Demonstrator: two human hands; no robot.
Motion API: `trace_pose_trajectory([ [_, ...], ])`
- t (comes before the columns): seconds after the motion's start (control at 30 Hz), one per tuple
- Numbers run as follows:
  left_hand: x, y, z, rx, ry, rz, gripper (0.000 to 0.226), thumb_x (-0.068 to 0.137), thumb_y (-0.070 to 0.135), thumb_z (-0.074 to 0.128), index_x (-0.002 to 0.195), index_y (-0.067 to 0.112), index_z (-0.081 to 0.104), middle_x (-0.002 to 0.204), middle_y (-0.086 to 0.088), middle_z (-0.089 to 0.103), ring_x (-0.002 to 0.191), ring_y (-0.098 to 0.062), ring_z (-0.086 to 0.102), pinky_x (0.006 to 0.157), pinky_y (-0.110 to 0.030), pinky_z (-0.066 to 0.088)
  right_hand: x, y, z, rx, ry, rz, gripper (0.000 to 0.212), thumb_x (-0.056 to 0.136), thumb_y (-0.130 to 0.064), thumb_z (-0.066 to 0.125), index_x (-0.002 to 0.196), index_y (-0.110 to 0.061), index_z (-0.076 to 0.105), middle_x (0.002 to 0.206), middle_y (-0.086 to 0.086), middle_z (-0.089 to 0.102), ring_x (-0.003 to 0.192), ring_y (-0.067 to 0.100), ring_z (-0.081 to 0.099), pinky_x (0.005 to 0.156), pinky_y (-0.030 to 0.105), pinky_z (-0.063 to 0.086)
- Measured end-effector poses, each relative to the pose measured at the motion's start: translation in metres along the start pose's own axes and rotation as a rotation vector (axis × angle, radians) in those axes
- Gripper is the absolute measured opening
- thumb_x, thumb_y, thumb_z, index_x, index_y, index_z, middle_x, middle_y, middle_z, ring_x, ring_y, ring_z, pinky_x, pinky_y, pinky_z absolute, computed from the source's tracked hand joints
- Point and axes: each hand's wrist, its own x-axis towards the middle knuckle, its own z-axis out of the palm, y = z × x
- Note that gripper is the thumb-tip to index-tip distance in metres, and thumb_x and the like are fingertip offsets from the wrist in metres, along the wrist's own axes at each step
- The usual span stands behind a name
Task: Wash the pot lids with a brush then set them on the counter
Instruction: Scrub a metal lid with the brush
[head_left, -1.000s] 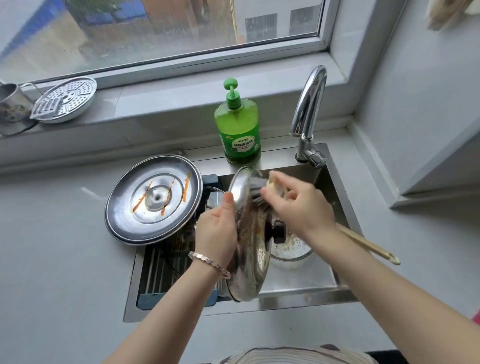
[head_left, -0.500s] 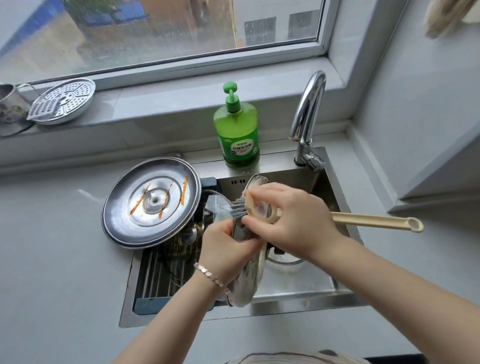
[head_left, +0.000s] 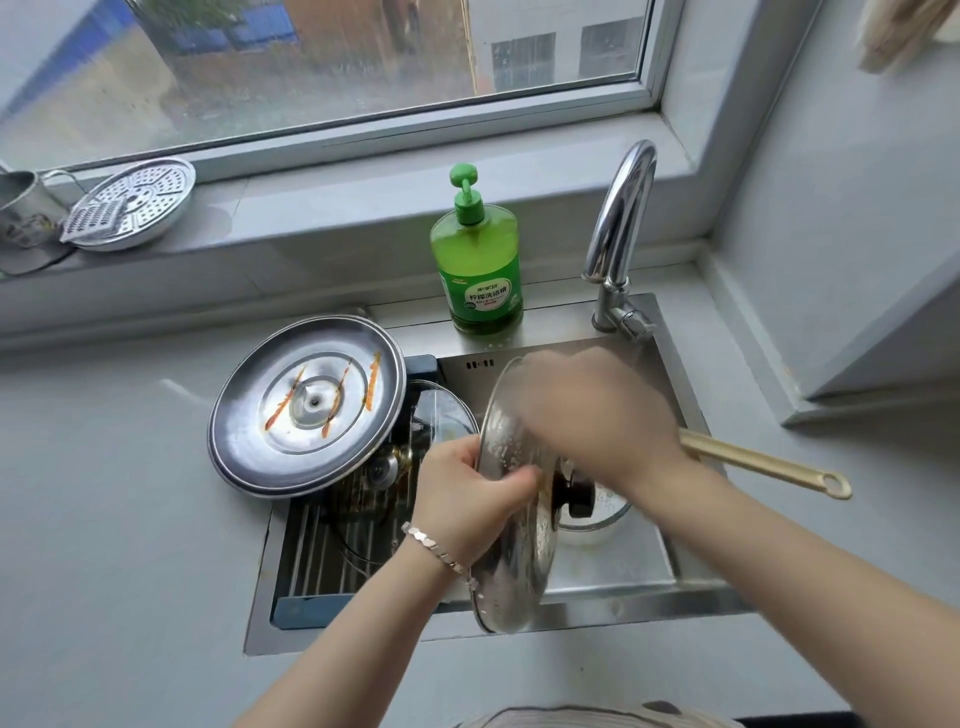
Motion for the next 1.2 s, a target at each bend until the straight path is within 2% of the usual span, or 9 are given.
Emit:
trace_pose_trajectory([
  [0.1, 0.002, -0.002, -0.004, -0.059, -0.015, -0.003, 0.026, 0.058, 0.010, 0.086, 0.051, 0.014, 0.061, 0.045, 0.009, 0.057, 0.045, 0.002, 0.048, 0.049, -0.015, 0.041, -0.020, -0.007, 0.008, 0.064, -0.043, -0.081, 0.032, 0.075, -0.053, 0.060, 0.105, -0.043, 0.064, 0.092, -0.011, 0.057, 0.075, 0.007, 0.055, 0.068, 0.028, 0.046],
  [0.23, 0.002, 0.009, -0.006, -0.057, 0.019, -0.052, 0.039, 0.070, 0.033, 0.073, 0.046, 0.016, 0.047, 0.034, 0.010, 0.047, 0.034, 0.002, 0.041, 0.040, -0.013, 0.034, 0.004, 0.012, 0.002, 0.234, -0.048, 0.184, 0.020, 0.081, -0.043, 0.061, 0.097, -0.031, 0.065, 0.090, -0.009, 0.065, 0.084, 0.015, 0.060, 0.077, 0.038, 0.052],
  [0.33, 0.015, 0.010, -0.007, -0.227, 0.218, -0.225, 0.055, 0.089, 0.044, 0.045, 0.046, 0.010, 0.038, 0.034, 0.007, 0.039, 0.032, -0.004, 0.036, 0.037, -0.015, 0.031, -0.029, -0.011, 0.019, 0.115, 0.002, -0.047, 0.027, 0.078, -0.048, 0.059, 0.100, -0.033, 0.063, 0.085, -0.010, 0.057, 0.069, 0.012, 0.058, 0.061, 0.031, 0.050],
  [0.67, 0.040, -0.002, -0.005, -0.506, 0.262, -0.477, 0.042, 0.080, 0.053, 0.051, 0.062, 0.016, 0.060, 0.070, -0.009, 0.062, 0.073, -0.026, 0.059, 0.080, -0.046, 0.051, -0.027, -0.014, 0.021, -0.020, 0.052, -0.205, 0.033, 0.074, -0.052, 0.054, 0.101, -0.036, 0.064, 0.086, -0.010, 0.055, 0.061, 0.013, 0.057, 0.054, 0.026, 0.048],
  [0.77, 0.040, -0.001, -0.008, -0.497, 0.277, -0.507, 0.053, 0.086, 0.050, 0.049, 0.042, 0.021, 0.049, 0.044, 0.005, 0.046, 0.054, -0.018, 0.046, 0.063, -0.033, 0.045, -0.060, -0.002, 0.032, -0.056, -0.028, -0.336, 0.033, 0.071, -0.050, 0.054, 0.097, -0.035, 0.068, 0.083, -0.007, 0.057, 0.044, 0.013, 0.050, 0.042, 0.018, 0.041],
  [0.87, 0.036, -0.003, -0.001, -0.395, 0.270, -0.445, 0.063, 0.088, 0.049, 0.046, 0.031, 0.020, 0.047, 0.040, 0.007, 0.040, 0.053, -0.021, 0.039, 0.065, -0.037, 0.037, -0.039, 0.000, 0.031, -0.019, 0.039, -0.267, 0.036, 0.071, -0.052, 0.052, 0.100, -0.037, 0.068, 0.083, -0.009, 0.058, 0.050, 0.015, 0.056, 0.044, 0.026, 0.049],
  [0.97, 0.038, 0.001, 0.001, -0.414, 0.290, -0.477, 0.045, 0.088, 0.045, 0.049, 0.054, 0.018, 0.061, 0.064, -0.007, 0.061, 0.076, -0.033, 0.062, 0.084, -0.048, 0.050, -0.023, -0.012, 0.030, -0.017, 0.158, -0.243, 0.039, 0.071, -0.050, 0.053, 0.102, -0.033, 0.069, 0.084, -0.007, 0.059, 0.051, 0.015, 0.056, 0.044, 0.025, 0.047],
  [1.1, 0.038, 0.000, -0.006, -0.549, 0.274, -0.557, 0.040, 0.092, 0.044, 0.047, 0.086, 0.009, 0.065, 0.086, -0.014, 0.071, 0.081, -0.029, 0.067, 0.083, -0.044, 0.054, -0.061, 0.001, 0.039, -0.056, 0.031, -0.396, 0.036, 0.074, -0.045, 0.058, 0.105, -0.031, 0.069, 0.088, -0.003, 0.059, 0.043, 0.011, 0.050, 0.044, 0.013, 0.030],
  [1.2, 0.035, -0.003, -0.004, -0.503, 0.327, -0.534, 0.041, 0.090, 0.047, 0.047, 0.084, 0.011, 0.064, 0.091, -0.015, 0.069, 0.088, -0.030, 0.066, 0.087, -0.048, 0.052, -0.061, 0.013, 0.044, -0.052, 0.018, -0.386, 0.037, 0.074, -0.046, 0.057, 0.105, -0.032, 0.069, 0.086, -0.005, 0.059, 0.044, 0.012, 0.052, 0.042, 0.014, 0.034],
])
